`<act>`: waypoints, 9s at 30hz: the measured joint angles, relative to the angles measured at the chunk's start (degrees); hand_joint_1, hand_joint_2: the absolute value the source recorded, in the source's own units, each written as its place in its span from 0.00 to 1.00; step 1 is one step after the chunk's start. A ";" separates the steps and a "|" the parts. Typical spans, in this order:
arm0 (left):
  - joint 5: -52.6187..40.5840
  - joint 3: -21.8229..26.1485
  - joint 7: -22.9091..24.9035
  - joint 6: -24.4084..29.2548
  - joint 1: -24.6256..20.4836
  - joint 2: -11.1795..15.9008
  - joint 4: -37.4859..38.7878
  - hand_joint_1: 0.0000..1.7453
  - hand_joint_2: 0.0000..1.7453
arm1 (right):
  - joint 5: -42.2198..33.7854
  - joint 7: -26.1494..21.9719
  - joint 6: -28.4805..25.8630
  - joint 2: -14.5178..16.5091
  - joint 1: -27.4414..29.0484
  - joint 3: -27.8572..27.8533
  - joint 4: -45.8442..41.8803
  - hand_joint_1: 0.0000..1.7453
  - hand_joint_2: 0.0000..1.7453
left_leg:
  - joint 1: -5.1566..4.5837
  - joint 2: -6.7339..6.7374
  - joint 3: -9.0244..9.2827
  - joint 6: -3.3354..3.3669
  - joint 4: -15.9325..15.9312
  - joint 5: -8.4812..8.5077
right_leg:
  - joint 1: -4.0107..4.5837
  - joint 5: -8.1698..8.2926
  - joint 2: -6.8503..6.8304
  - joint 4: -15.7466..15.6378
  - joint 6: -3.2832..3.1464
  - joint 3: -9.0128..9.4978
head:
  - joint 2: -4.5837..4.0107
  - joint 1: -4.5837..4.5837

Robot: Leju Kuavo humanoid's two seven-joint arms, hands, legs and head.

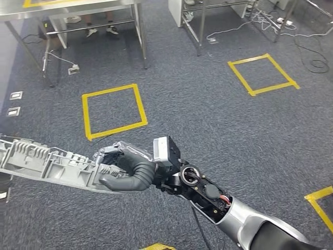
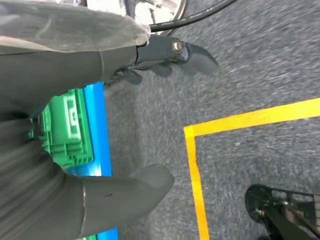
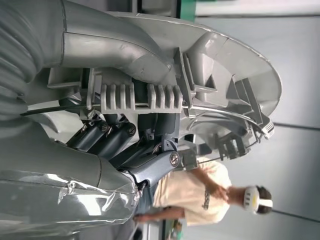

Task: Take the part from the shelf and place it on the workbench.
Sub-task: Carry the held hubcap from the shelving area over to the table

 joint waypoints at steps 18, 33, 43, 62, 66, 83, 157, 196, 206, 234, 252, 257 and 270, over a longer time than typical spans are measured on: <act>-0.14 0.00 0.44 -0.21 0.09 -0.18 0.01 0.00 1.00 | -0.44 0.81 -0.02 -0.13 0.50 -0.08 -0.35 1.00 1.00 | -0.33 0.73 8.90 1.77 -15.93 5.92 | -0.09 -1.21 -0.92 1.79 0.43 -0.38 | 0.00 1.62; -0.15 0.00 2.03 -0.21 0.09 -0.11 0.01 0.00 1.00 | -0.73 0.51 -0.41 -0.14 1.10 -0.36 -0.35 1.00 1.00 | -0.47 0.83 8.98 1.88 -16.14 6.01 | -0.16 -1.30 -0.84 1.74 2.53 -0.46 | 0.00 0.63; -0.18 0.00 2.03 -0.21 0.11 0.01 0.01 0.00 1.00 | -1.14 0.49 -0.36 -0.14 1.11 -0.37 -0.37 1.00 1.00 | -0.36 0.64 9.55 3.04 -16.97 6.02 | -0.56 -1.89 -0.34 2.06 3.43 -0.31 | 0.00 0.32; -0.21 0.02 1.97 -0.23 -0.16 -0.53 0.04 0.00 1.00 | -1.20 0.52 -0.10 -0.62 1.66 -0.43 -0.33 1.00 1.00 | 0.24 -0.25 8.02 0.36 -10.40 1.17 | -0.79 1.02 2.50 0.98 0.87 -1.97 | 0.00 0.17; -0.22 0.02 1.87 -0.23 -0.06 -0.35 0.03 0.00 1.00 | -1.20 0.46 0.08 -0.63 1.72 -0.40 -0.32 1.00 1.00 | 0.44 -0.14 0.26 -0.19 0.82 -0.59 | -1.00 0.07 2.18 1.02 0.87 -1.03 | 0.00 -0.45; -0.26 0.04 1.19 -0.41 -0.17 -0.39 0.08 0.00 1.00 | -0.57 0.35 0.63 -0.63 1.66 -0.40 -0.36 1.00 1.00 | -1.08 -0.69 8.59 3.60 -15.04 5.59 | 0.01 -5.71 2.37 17.30 1.77 -8.96 | 0.00 2.02; -0.31 0.59 0.76 -0.71 -0.26 -0.54 0.14 0.00 1.00 | 0.74 0.59 -2.27 -0.85 1.73 -0.56 0.90 1.00 1.00 | -0.18 -0.16 4.92 0.54 0.18 -2.43 | 0.54 0.79 2.70 2.64 -1.12 -3.18 | 0.00 0.37; -0.31 0.79 -0.01 -0.57 0.09 0.07 0.21 0.00 1.00 | 0.56 0.11 -2.37 -1.00 0.96 -0.18 1.32 1.00 1.00 | 0.68 0.80 4.99 1.17 -15.28 8.62 | 0.21 -4.69 3.54 2.42 1.28 3.47 | 0.00 -0.77; -0.26 0.79 0.05 -0.12 0.07 0.13 0.21 0.00 1.00 | 0.57 0.00 -1.91 -1.01 0.93 0.08 1.56 1.00 1.00 | 0.36 0.13 11.27 3.56 -15.74 3.96 | -0.26 -10.50 2.69 17.10 2.61 -9.08 | 0.00 2.17; 0.04 2.52 0.87 1.15 -0.22 -0.12 0.21 0.00 1.00 | -1.48 0.39 -0.97 0.09 -1.22 1.10 3.75 1.00 1.00 | -0.15 1.56 5.93 4.09 -15.20 7.82 | 0.15 -10.69 2.95 20.05 2.64 -8.11 | 0.00 1.46; -0.24 2.51 0.25 0.97 -0.14 0.00 0.21 0.00 1.00 | -1.38 0.75 -2.73 0.09 -0.59 0.99 3.82 1.00 1.00 | -0.18 0.36 1.90 1.57 -2.06 1.37 | 0.56 0.69 5.76 3.36 -0.81 -3.28 | 0.00 0.01; -0.24 2.52 0.26 1.03 -0.41 0.33 0.21 0.00 1.00 | -1.23 0.59 -2.34 0.09 -0.53 1.00 3.83 1.00 1.00 | -0.24 -2.74 6.62 2.46 -15.14 7.41 | 0.76 0.03 8.38 3.77 0.09 -3.43 | 0.00 -0.29; -0.22 2.54 1.03 1.23 -0.59 0.35 0.21 0.00 1.00 | -0.28 0.36 -2.25 0.09 -0.63 1.25 3.82 1.00 1.00 | -1.09 -2.98 6.82 3.67 -15.00 7.04 | -0.12 -0.42 8.09 2.74 1.34 -2.59 | 0.00 0.37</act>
